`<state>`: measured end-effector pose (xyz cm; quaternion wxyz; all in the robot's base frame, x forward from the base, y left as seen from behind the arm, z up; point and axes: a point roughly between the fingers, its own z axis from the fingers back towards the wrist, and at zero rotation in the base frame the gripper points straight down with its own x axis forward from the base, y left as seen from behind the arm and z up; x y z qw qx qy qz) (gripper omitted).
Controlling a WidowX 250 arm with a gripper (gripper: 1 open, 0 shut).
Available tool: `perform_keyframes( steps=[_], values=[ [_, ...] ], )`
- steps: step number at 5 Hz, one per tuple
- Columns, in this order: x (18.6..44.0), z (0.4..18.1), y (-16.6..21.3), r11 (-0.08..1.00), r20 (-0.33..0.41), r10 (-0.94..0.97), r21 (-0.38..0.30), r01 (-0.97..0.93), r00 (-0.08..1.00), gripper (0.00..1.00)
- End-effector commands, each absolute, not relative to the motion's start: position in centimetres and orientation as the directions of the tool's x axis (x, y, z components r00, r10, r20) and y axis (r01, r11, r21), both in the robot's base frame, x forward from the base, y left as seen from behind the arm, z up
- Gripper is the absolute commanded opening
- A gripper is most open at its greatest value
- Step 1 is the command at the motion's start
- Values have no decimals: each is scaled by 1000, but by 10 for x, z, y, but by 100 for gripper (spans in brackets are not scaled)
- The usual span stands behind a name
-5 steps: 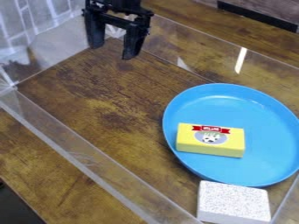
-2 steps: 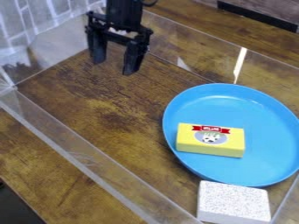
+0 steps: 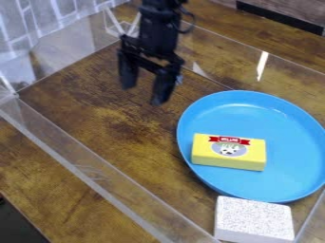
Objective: Put the yellow block in the blue tray
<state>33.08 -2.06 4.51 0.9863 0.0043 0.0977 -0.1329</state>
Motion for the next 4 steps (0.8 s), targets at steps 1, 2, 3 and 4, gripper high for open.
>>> perform_keyframes(
  steps=[1,2,3,4],
  values=[
    [347,60,-54,902,-104,-430,-5,431,897,100],
    [337,58,-78,808,-87,-587,-7,589,805,100],
    [324,56,-99,689,-64,-723,6,725,688,100],
    [322,56,-107,661,-54,-748,13,750,661,100]
  ],
)
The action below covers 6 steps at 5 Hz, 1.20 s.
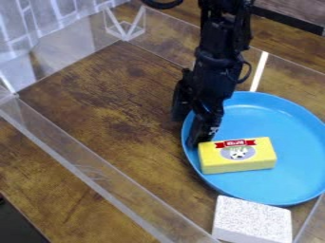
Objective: Put the yellow block in the blue tray
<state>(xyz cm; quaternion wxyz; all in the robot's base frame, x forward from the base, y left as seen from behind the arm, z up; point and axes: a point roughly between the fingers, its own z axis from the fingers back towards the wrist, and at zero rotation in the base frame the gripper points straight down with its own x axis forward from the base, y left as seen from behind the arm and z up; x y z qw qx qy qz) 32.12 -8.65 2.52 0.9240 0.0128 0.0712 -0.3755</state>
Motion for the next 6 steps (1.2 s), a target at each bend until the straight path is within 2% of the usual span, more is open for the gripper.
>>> perform_keyframes(
  steps=[1,2,4,5,6],
  values=[
    [321,58,-112,656,-45,-753,13,754,656,100],
    [321,56,-116,568,-37,-822,13,823,568,100],
    [313,45,-132,591,-22,-806,9,807,591,100],
    [311,44,-131,551,-15,-835,6,835,551,100],
    [309,42,-131,507,-9,-862,4,862,507,0]
  ],
)
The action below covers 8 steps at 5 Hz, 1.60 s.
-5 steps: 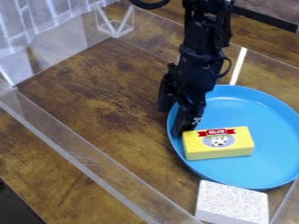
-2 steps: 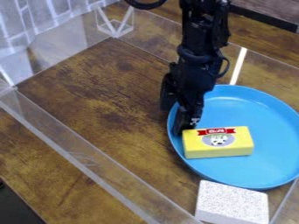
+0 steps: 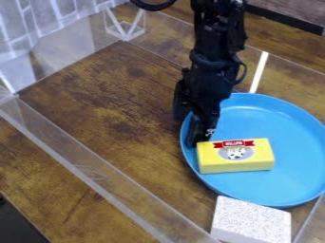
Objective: Put the yellow block in the blue tray
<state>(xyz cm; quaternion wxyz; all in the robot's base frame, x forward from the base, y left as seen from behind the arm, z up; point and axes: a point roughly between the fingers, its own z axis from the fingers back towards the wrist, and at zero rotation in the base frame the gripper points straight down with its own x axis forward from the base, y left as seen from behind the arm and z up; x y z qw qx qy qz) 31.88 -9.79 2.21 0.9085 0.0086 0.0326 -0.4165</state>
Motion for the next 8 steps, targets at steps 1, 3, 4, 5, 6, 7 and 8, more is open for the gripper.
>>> perform_keyframes(
  steps=[1,3,4,5,6,7,8],
  values=[
    [311,46,-134,587,-3,-809,3,809,587,100],
    [308,42,-127,619,9,-785,-2,785,619,100],
    [304,40,-130,633,15,-774,-3,774,633,100],
    [300,39,-132,648,20,-761,-4,762,648,100],
    [295,40,-138,664,29,-747,-5,747,664,100],
    [300,45,-147,636,30,-771,-3,772,636,0],
    [305,49,-155,607,28,-795,-2,795,607,0]
  ],
)
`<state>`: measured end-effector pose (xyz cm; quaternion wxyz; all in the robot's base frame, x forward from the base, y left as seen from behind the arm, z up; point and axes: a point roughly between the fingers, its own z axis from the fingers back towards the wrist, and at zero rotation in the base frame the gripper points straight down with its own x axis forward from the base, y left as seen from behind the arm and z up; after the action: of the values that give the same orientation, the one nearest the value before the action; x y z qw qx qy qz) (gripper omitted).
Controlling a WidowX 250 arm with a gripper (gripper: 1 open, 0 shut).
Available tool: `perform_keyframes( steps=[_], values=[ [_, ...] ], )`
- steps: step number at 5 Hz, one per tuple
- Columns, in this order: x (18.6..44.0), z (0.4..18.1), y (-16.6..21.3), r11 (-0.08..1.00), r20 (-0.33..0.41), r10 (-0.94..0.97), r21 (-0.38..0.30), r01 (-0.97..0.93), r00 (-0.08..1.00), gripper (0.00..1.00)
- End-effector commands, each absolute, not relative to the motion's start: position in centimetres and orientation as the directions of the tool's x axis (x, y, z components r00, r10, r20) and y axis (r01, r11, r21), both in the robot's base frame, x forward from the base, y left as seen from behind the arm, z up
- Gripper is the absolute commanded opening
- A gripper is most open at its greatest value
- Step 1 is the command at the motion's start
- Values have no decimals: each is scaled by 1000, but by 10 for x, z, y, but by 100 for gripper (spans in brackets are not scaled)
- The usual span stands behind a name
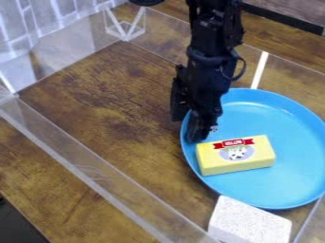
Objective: Put the yellow block in the blue tray
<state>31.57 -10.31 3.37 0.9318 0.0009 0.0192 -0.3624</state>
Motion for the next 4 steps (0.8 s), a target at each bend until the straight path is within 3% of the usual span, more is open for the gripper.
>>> perform_keyframes(
  steps=[1,2,4],
  values=[
    [306,51,-163,586,24,-810,3,811,585,100],
    [305,47,-172,553,23,-833,3,833,552,0],
    [304,46,-178,483,23,-876,6,876,483,0]
  ],
)
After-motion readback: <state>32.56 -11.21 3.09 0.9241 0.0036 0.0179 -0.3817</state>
